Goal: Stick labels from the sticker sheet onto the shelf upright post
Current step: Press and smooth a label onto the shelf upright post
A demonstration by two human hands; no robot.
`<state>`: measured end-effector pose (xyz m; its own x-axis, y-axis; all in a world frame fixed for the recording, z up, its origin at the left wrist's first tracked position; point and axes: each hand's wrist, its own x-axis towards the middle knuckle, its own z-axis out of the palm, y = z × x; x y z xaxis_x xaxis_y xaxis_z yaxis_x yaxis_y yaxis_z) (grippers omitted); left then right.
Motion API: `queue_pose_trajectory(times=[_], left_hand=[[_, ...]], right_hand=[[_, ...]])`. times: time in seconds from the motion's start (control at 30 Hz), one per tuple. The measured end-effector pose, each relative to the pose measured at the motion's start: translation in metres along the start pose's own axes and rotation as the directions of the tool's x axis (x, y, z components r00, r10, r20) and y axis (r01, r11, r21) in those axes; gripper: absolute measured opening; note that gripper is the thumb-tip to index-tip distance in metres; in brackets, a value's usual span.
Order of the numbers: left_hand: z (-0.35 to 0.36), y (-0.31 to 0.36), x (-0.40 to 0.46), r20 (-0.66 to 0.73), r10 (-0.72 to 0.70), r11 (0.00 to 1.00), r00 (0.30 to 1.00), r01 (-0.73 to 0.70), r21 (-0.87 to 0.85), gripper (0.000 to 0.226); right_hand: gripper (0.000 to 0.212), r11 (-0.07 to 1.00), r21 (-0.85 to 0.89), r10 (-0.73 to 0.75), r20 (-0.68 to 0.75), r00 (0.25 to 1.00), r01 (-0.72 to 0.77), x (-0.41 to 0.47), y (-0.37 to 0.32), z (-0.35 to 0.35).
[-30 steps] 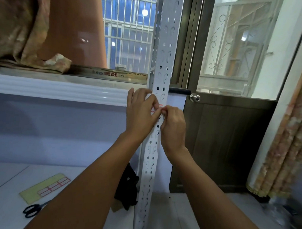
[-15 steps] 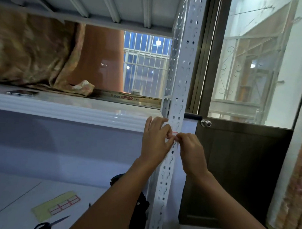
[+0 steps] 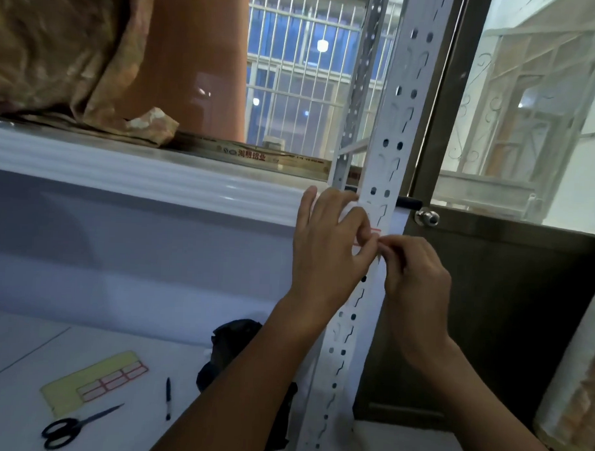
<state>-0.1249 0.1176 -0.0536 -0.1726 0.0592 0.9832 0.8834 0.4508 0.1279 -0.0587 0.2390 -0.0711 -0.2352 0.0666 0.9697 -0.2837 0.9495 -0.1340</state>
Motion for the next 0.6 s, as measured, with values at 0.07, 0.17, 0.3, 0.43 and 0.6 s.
queue_pose_trajectory(times=[0.07,0.17,0.3,0.43,0.6], left_hand=[[0.003,0.000,-0.001,-0.015,0.002,1.000,1.000,-0.002,0.004,0.019],[0.006,0.000,-0.001,-0.033,-0.004,1.000,0.999,0.004,0.014,0.016],[0.004,0.005,0.001,-0.022,-0.021,0.999,1.000,0.022,0.031,0.015],[-0.005,0.008,0.003,0.048,-0.036,0.998,0.998,0.034,0.051,0.018],[-0.016,0.006,0.004,0.121,-0.034,0.999,0.992,0.032,0.016,0.020]], right_hand=[[0.013,1.000,0.010,-0.017,-0.042,0.999,0.018,-0.005,0.000,0.006],[0.018,1.000,0.011,-0.021,-0.103,0.994,0.023,-0.008,-0.003,0.014],[0.008,1.000,-0.025,0.011,-0.120,0.993,-0.014,-0.008,-0.007,0.020],[0.012,0.994,0.009,0.111,0.047,0.993,-0.112,0.001,-0.012,0.008],[0.014,0.984,0.062,0.158,0.152,0.976,-0.169,0.012,-0.006,-0.014]])
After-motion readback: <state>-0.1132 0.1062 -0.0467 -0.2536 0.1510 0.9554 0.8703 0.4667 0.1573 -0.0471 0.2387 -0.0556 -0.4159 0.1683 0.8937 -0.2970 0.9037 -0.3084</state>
